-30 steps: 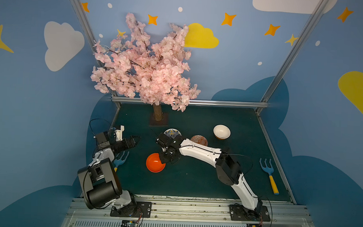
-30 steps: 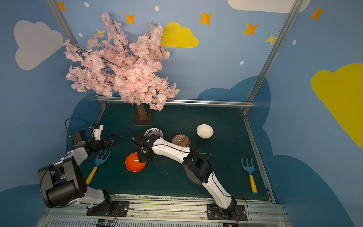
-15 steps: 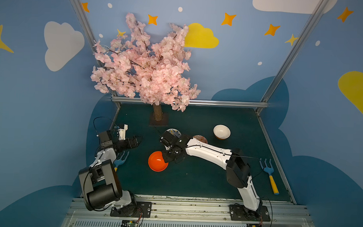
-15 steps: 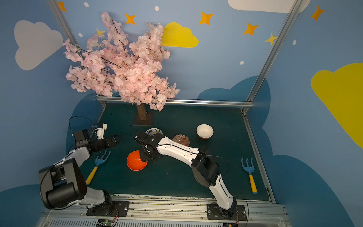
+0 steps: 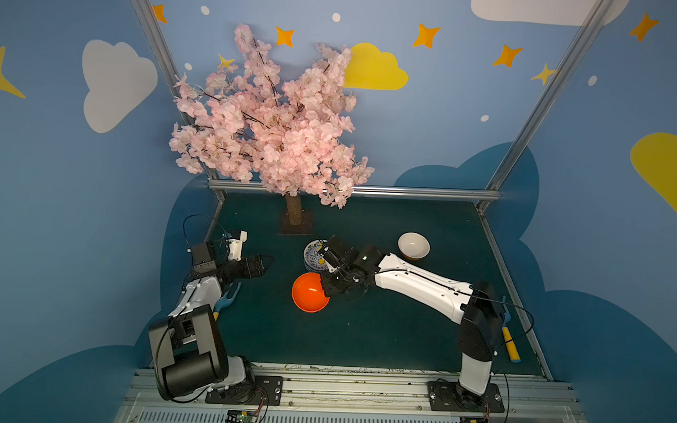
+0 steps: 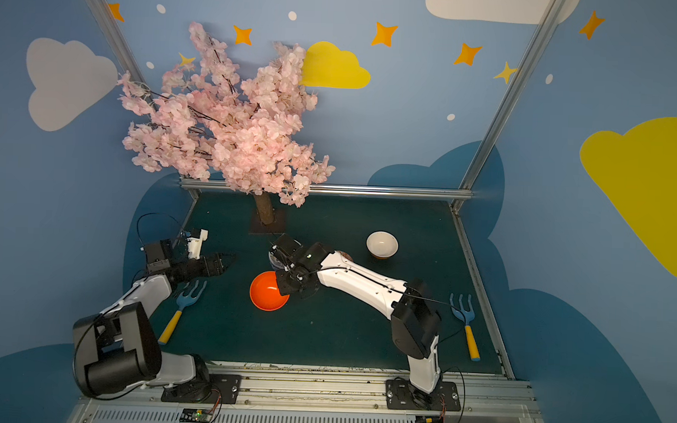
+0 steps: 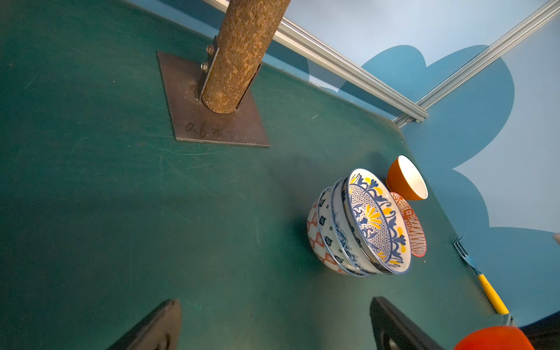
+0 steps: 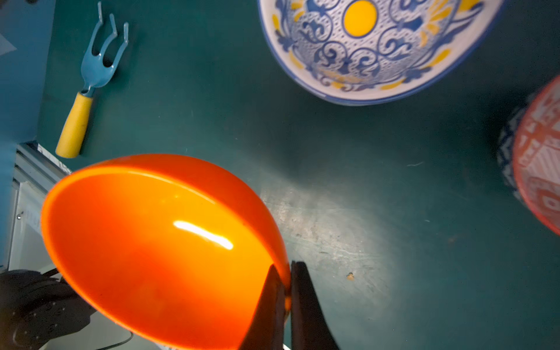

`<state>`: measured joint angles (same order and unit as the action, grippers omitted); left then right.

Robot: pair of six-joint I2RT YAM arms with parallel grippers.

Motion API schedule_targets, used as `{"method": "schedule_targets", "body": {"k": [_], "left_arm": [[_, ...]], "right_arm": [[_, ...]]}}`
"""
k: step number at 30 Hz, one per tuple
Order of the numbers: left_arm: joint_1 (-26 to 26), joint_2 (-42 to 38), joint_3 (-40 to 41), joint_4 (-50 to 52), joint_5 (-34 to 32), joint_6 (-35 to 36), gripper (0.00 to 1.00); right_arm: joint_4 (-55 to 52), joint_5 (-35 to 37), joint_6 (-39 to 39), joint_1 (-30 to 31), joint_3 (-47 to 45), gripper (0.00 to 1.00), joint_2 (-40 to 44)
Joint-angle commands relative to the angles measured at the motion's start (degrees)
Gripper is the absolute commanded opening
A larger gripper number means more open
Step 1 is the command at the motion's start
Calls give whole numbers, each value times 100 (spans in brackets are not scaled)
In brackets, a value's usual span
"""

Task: Stack the bowls
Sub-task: Place the bowl on the bowl.

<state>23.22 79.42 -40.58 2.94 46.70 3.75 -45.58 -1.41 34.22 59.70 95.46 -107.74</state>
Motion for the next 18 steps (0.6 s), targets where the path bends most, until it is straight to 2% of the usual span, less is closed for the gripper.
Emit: {"method": "schedule_targets", "body": {"k": [1, 18], "left_arm": [[-56, -144, 85, 132, 23, 183, 100], [-561, -562, 286, 336, 76, 691, 100]], "right_arm": [[76, 59, -5, -165, -114, 0, 418], [-38, 33, 67, -1192, -837, 0, 1387]]}}
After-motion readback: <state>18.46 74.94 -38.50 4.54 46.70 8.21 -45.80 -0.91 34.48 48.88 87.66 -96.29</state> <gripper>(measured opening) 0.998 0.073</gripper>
